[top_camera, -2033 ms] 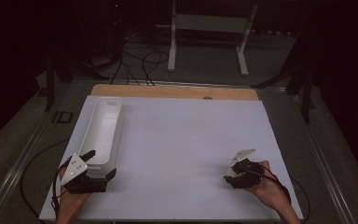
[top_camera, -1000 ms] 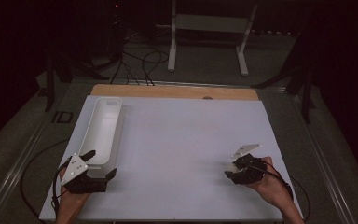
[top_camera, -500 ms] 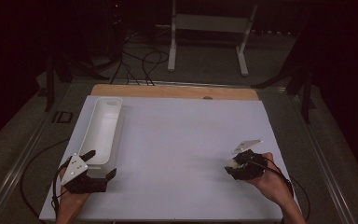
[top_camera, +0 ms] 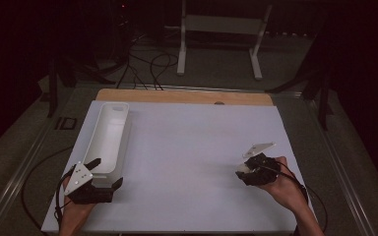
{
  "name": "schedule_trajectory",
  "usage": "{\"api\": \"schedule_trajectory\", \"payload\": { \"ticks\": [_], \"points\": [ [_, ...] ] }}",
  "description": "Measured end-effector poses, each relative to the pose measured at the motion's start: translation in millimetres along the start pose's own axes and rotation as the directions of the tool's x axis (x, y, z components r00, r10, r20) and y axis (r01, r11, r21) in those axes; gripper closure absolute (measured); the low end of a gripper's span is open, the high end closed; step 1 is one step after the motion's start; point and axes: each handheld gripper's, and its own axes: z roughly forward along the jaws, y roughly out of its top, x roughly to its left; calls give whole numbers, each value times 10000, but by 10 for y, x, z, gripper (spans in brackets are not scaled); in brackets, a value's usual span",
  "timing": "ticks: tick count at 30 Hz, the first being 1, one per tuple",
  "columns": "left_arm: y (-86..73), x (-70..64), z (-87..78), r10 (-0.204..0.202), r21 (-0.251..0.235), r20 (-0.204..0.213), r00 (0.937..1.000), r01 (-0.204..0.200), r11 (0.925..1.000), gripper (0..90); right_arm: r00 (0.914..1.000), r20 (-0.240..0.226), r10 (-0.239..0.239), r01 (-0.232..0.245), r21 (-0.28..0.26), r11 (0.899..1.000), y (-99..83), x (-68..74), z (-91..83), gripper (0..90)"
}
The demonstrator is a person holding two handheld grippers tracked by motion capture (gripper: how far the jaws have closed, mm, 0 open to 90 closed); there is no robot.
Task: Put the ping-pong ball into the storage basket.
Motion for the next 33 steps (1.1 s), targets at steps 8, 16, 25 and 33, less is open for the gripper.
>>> {"api": "schedule_trajectory", "payload": {
  "ticks": [8, 16, 25, 33],
  "points": [
    [0, 1, 0, 5, 2, 7, 10000, -5, 10000, 0, 10000, 88, 11, -12, 34, 10000, 87, -28, -17, 501],
    [0, 1, -1, 4, 1, 13, 10000, -4, 10000, 0, 9998, 184, -38, 39, -10, 10000, 183, -57, -34, 502],
    [0, 1, -1, 2, -7, 12, 10000, -2, 10000, 0, 9997, 224, -124, 125, -32, 9999, 264, -99, -35, 502],
    [-1, 2, -1, 8, -9, 24, 10000, -8, 10000, 0, 9995, 230, -238, 240, -65, 9997, 342, -115, -33, 502]
  ]
}}
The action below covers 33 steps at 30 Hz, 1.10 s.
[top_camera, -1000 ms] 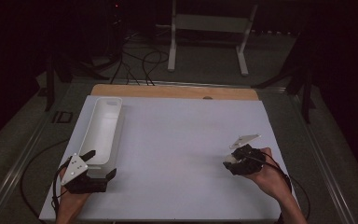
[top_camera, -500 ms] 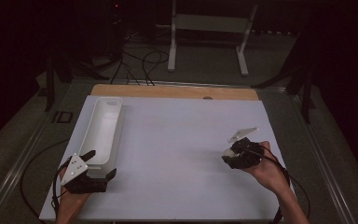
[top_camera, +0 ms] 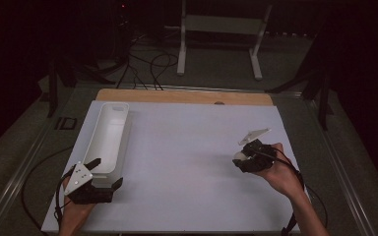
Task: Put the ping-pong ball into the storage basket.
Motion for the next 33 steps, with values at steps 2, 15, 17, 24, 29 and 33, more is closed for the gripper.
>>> {"api": "schedule_trajectory", "payload": {
  "ticks": [2, 15, 17, 24, 29, 33],
  "points": [
    [0, 0, 0, -5, -5, 6, 10000, 5, 10000, 0, 10000, 4, -58, 58, 4, 10000, 23, -1, 4, 502],
    [0, 0, 1, 22, 10, 0, 10000, -22, 10000, 0, 9999, -122, 3, -5, -129, 9999, 97, -70, 39, 503],
    [0, 0, 1, 10, 5, 0, 10000, -10, 10000, 0, 9999, -151, -2, -1, -177, 9998, 104, -71, 35, 503],
    [0, -1, 1, 18, 10, -3, 10000, -18, 10000, 0, 9997, -210, -130, 123, -297, 9995, 152, -54, 19, 503],
    [0, -1, 1, 12, 3, 5, 10000, -12, 10000, 0, 9997, -244, -88, 77, -429, 9990, 199, -57, 24, 503],
    [0, -2, 1, 23, 4, 0, 10000, -23, 10000, 0, 9995, -277, -143, 130, -476, 9988, 232, -55, 34, 502]
  ]
}}
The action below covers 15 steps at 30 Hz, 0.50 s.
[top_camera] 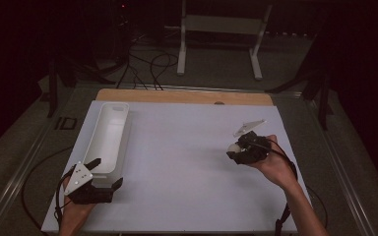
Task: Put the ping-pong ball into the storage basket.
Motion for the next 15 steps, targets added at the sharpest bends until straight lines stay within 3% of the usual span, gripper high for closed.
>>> {"api": "schedule_trajectory", "payload": {
  "ticks": [15],
  "points": [
    [0, 0, -1, 26, 10, 0, 10000, -26, 10000, 0, 9997, -92, -215, 214, -140, 9997, 136, -6, 17, 502]
  ]
}}
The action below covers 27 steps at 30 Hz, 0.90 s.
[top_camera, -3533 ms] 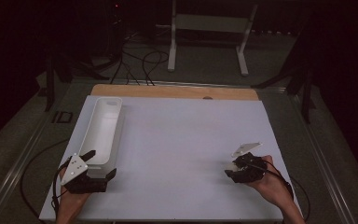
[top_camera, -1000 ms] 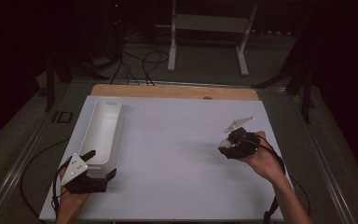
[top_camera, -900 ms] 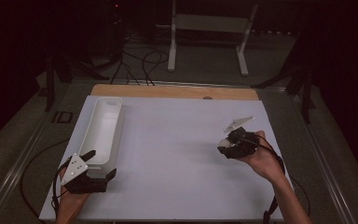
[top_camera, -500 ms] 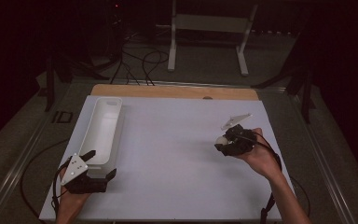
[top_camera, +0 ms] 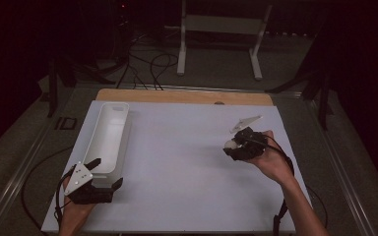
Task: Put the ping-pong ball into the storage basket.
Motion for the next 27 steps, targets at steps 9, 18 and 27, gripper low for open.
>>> {"api": "schedule_trajectory", "payload": {
  "ticks": [9, 18, 27],
  "points": [
    [0, 0, -1, 19, 7, -2, 10000, -19, 10000, 0, 9999, -49, -118, 118, -54, 9999, 81, -6, 22, 503],
    [0, -1, -1, 36, 16, -5, 10000, -36, 10000, 0, 9998, -87, -192, 191, -110, 9998, 155, 0, 39, 503],
    [0, -2, -2, 43, 19, 1, 10000, -43, 10000, 0, 9995, -161, -260, 256, -250, 9994, 253, 11, 52, 503]
  ]
}}
